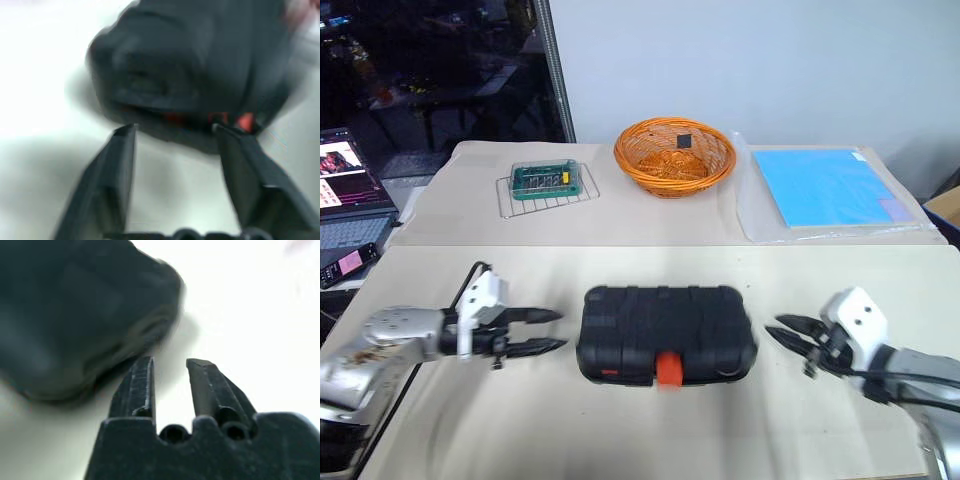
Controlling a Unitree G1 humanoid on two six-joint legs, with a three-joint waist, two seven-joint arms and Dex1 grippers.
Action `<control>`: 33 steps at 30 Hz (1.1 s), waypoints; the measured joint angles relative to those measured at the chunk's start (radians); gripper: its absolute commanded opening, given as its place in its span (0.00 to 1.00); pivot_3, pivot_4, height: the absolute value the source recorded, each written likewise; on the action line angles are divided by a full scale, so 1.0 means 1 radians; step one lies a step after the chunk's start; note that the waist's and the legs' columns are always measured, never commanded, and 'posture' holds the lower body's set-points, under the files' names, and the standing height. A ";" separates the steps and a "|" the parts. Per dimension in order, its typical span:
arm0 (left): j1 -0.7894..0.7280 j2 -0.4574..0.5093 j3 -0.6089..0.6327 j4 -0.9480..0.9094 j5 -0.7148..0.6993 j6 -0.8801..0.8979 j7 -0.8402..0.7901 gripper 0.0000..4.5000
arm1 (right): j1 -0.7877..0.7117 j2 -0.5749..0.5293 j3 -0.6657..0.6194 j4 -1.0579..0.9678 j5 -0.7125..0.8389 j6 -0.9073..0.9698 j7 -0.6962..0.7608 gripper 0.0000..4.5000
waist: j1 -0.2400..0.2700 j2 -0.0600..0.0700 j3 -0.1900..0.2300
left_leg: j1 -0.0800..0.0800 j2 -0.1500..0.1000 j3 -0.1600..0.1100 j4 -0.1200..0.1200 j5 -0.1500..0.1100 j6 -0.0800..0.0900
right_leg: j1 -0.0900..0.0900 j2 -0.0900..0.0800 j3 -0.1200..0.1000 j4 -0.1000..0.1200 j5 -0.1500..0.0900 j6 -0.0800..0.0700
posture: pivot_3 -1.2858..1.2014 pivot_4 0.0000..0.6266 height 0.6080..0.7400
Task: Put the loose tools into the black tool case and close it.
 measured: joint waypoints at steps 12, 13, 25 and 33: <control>-0.183 0.051 -0.009 -0.035 -0.196 0.166 -0.209 0.71 | 0.099 -0.046 0.213 -0.324 0.105 0.204 0.001 0.00 | -0.001 -0.004 -0.001 | 0.007 0.001 -0.001 0.000 -0.005 -0.008 | 0.005 -0.001 0.001 0.000 -0.003 -0.006 | 0.52 0.24 1.00; -0.189 0.039 -0.022 -0.050 -0.197 0.167 -0.201 0.65 | 0.069 -0.044 0.262 -0.316 0.078 0.211 -0.025 0.00 | -0.001 -0.004 -0.001 | 0.006 0.000 0.000 0.001 -0.005 -0.008 | 0.004 -0.001 0.002 -0.001 -0.003 -0.006 | 0.52 0.24 1.00; -0.313 -0.151 -0.196 -0.064 -0.070 0.127 -0.053 0.02 | -0.658 0.183 0.651 0.340 -0.236 0.163 -0.252 0.00 | -0.019 -0.009 0.001 | 0.005 0.002 0.001 0.005 0.000 -0.001 | 0.005 0.005 0.005 0.000 0.000 -0.008 | 0.52 0.24 1.00; -0.402 -0.245 -0.281 0.005 0.050 0.100 0.035 0.00 | -0.672 0.188 0.627 0.332 -0.230 0.188 -0.234 0.22 | -0.006 -0.008 0.000 | -0.005 0.001 0.000 0.003 0.003 -0.008 | -0.002 0.006 0.003 0.001 0.005 -0.005 | 0.52 0.24 1.00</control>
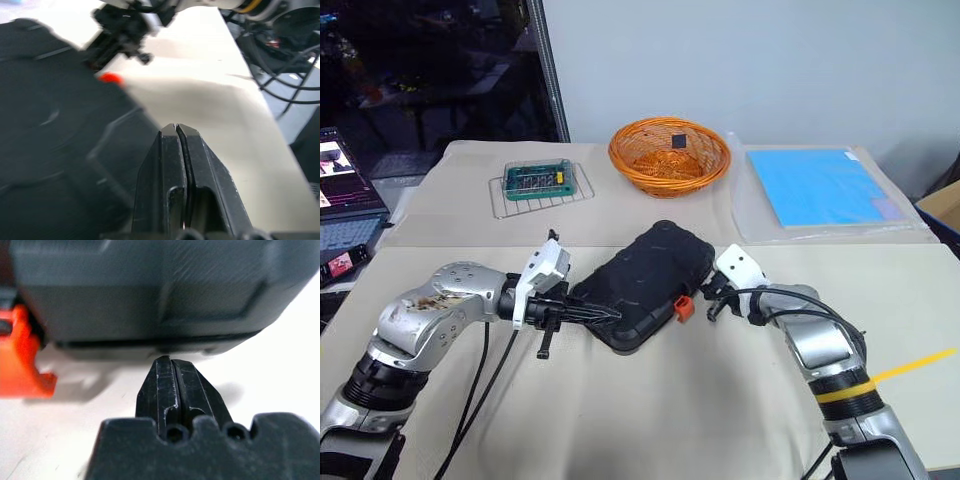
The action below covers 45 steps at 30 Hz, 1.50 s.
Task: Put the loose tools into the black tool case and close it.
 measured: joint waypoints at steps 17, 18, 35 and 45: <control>-0.044 -0.024 -0.123 0.106 0.167 -0.123 -0.051 0.72 | 0.281 0.070 -0.128 -0.390 0.192 0.126 -0.083 0.86 | 0.002 0.002 -0.001 | 0.010 0.001 0.000 0.010 -0.010 0.005 | 0.011 -0.001 0.002 0.000 -0.002 0.001 | 0.52 0.24 1.00; -0.044 -0.022 -0.122 0.107 0.171 -0.126 -0.052 0.72 | 0.267 0.085 -0.121 -0.364 0.181 0.111 -0.095 0.86 | 0.001 0.002 -0.001 | 0.011 0.001 0.000 0.009 -0.010 0.006 | 0.011 -0.001 0.002 -0.001 -0.002 0.001 | 0.52 0.24 1.00; -0.033 -0.006 -0.106 0.078 0.177 -0.097 -0.056 0.74 | 0.177 0.129 -0.053 -0.201 0.122 0.028 -0.091 0.39 | -0.001 0.003 -0.002 | 0.011 0.001 -0.001 0.008 -0.010 0.011 | 0.012 -0.001 0.002 -0.001 -0.004 -0.001 | 0.52 0.24 1.00; -0.006 0.003 -0.086 0.057 0.177 -0.103 -0.048 0.74 | 0.180 0.098 -0.050 -0.256 0.118 0.034 -0.087 0.26 | 0.001 0.003 -0.002 | 0.011 0.001 -0.001 0.008 -0.010 0.011 | 0.012 -0.001 0.002 -0.001 -0.004 -0.001 | 0.52 0.24 1.00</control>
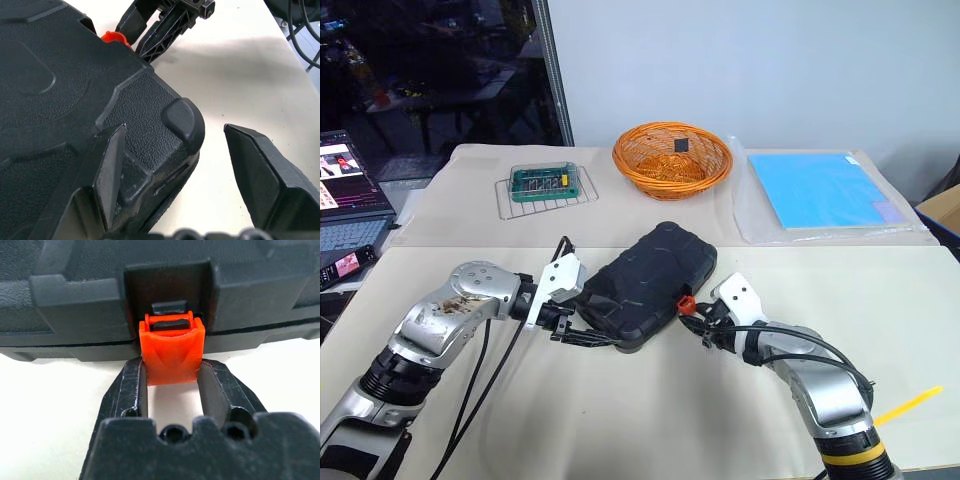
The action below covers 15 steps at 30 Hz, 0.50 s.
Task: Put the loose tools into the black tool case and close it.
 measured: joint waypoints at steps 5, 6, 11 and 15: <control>0.001 0.000 0.000 0.006 0.005 -0.018 -0.008 0.74 | -0.001 0.000 0.000 -0.042 0.002 0.045 -0.024 0.26 | 0.001 0.000 0.000 | -0.001 0.000 0.000 0.000 0.000 0.000 | -0.001 0.000 0.000 0.000 0.000 -0.001 | 0.52 0.24 1.00; 0.001 0.000 0.000 0.010 0.009 -0.032 -0.011 0.74 | -0.004 0.000 0.002 -0.045 0.002 0.050 -0.027 0.26 | 0.001 0.000 0.000 | -0.001 0.000 0.000 0.000 0.000 0.000 | -0.001 0.000 0.000 0.000 0.000 -0.001 | 0.52 0.24 1.00; 0.007 -0.001 -0.002 0.037 0.022 -0.078 -0.018 0.74 | -0.068 0.007 0.047 0.002 -0.016 0.058 -0.025 0.26 | -0.009 0.000 0.000 | 0.001 0.000 0.000 0.000 0.000 0.000 | 0.001 0.000 0.000 0.000 0.000 0.000 | 0.52 0.24 1.00; 0.014 -0.007 -0.005 0.047 0.038 -0.103 -0.017 0.74 | -0.098 0.017 0.076 0.066 -0.043 0.028 -0.010 0.59 | -0.020 0.001 -0.001 | 0.005 0.000 0.000 0.000 0.000 0.000 | 0.003 0.000 0.000 0.000 -0.002 0.002 | 0.52 0.24 1.00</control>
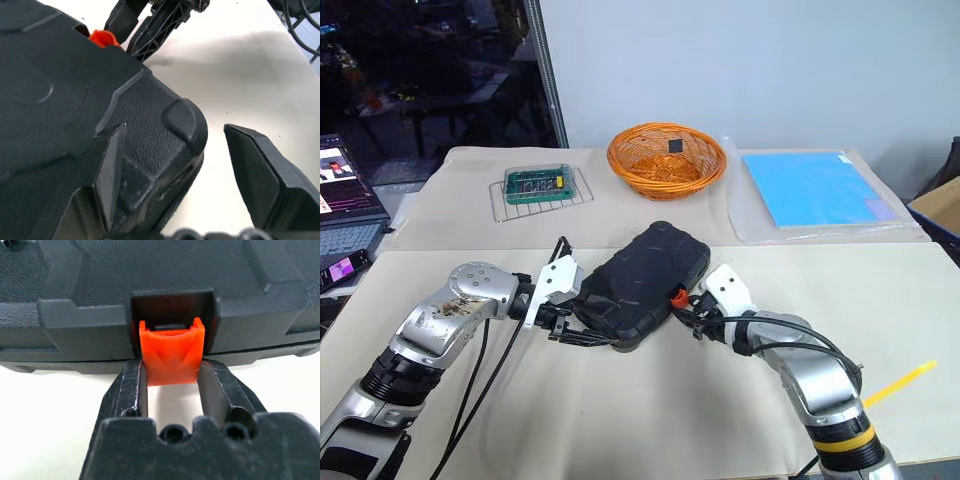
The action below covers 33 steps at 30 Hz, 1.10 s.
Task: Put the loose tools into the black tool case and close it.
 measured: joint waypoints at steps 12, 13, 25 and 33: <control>0.050 -0.003 0.019 0.016 0.007 -0.082 0.006 0.74 | 0.147 -0.059 -0.091 -0.124 0.052 0.022 0.028 0.64 | 0.001 0.002 -0.002 | 0.000 0.000 0.000 -0.001 -0.002 0.000 | 0.000 -0.001 0.000 0.000 -0.002 0.000 | 0.52 0.24 1.00; 0.051 -0.003 0.020 0.017 0.009 -0.084 0.007 0.74 | 0.154 -0.057 -0.106 -0.129 0.068 0.032 0.028 0.60 | 0.001 0.003 -0.002 | 0.001 0.000 0.000 -0.001 -0.002 0.000 | 0.000 -0.001 0.000 0.000 -0.002 0.000 | 0.52 0.24 1.00; 0.045 -0.006 0.018 0.007 0.014 -0.058 0.026 0.74 | -0.018 0.028 -0.075 -0.011 0.103 0.061 0.000 0.02 | -0.006 0.005 -0.003 | 0.001 0.000 0.000 -0.002 -0.002 -0.001 | 0.000 -0.001 0.000 0.000 -0.002 -0.001 | 0.52 0.24 1.00; 0.036 -0.008 0.017 -0.031 0.013 0.000 0.044 0.74 | 0.031 0.036 -0.102 -0.035 0.139 0.058 0.022 0.02 | 0.001 0.005 -0.003 | -0.001 0.000 0.000 -0.002 -0.002 0.000 | -0.001 -0.001 0.000 0.000 -0.002 -0.002 | 0.52 0.24 1.00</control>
